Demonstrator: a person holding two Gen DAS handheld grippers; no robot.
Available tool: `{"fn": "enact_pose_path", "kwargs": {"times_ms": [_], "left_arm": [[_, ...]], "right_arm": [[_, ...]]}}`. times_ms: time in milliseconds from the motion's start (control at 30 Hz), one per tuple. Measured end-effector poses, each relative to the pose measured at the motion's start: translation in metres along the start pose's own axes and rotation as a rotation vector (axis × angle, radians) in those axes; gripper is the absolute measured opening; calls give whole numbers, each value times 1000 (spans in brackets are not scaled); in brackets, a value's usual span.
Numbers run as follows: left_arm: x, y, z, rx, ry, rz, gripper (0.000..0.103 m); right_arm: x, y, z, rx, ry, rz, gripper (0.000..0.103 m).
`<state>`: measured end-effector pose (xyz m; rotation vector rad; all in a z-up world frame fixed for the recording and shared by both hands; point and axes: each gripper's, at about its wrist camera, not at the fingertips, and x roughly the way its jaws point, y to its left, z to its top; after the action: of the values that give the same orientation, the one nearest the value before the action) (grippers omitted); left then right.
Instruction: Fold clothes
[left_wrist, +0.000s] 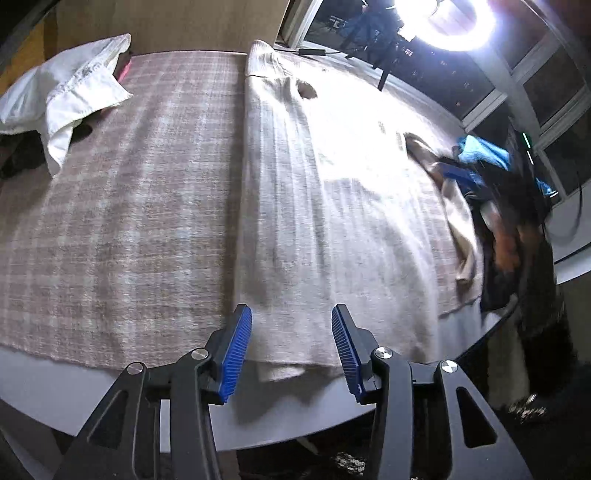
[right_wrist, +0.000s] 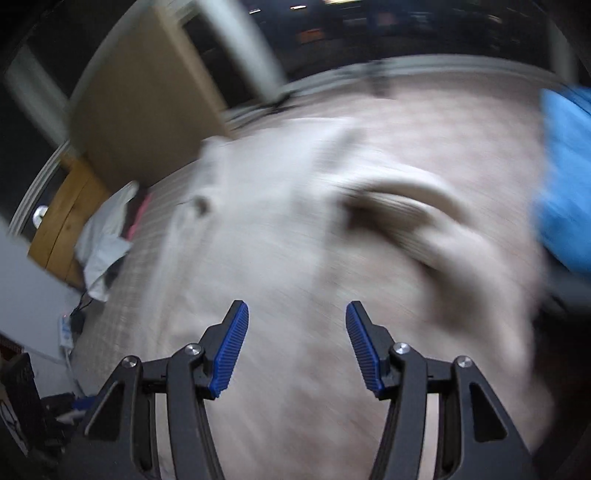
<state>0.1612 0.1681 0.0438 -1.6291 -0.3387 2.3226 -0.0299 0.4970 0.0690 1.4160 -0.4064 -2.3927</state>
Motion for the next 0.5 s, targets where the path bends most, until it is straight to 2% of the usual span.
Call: {"fn": "enact_pose_path", "kwargs": {"times_ms": [167, 267, 367, 500], "left_arm": [[15, -28, 6, 121, 32, -62, 43], [27, -56, 7, 200, 72, -142, 43], [34, -94, -1, 282, 88, -200, 43], [46, -148, -12, 374, 107, -275, 44]], "right_arm": [[-83, -59, -60, 169, -96, -127, 55], [-119, -72, -89, 247, -112, -178, 55], [-153, -66, -112, 213, -128, -244, 55], [-187, -61, -126, 159, -174, -324, 55]]}}
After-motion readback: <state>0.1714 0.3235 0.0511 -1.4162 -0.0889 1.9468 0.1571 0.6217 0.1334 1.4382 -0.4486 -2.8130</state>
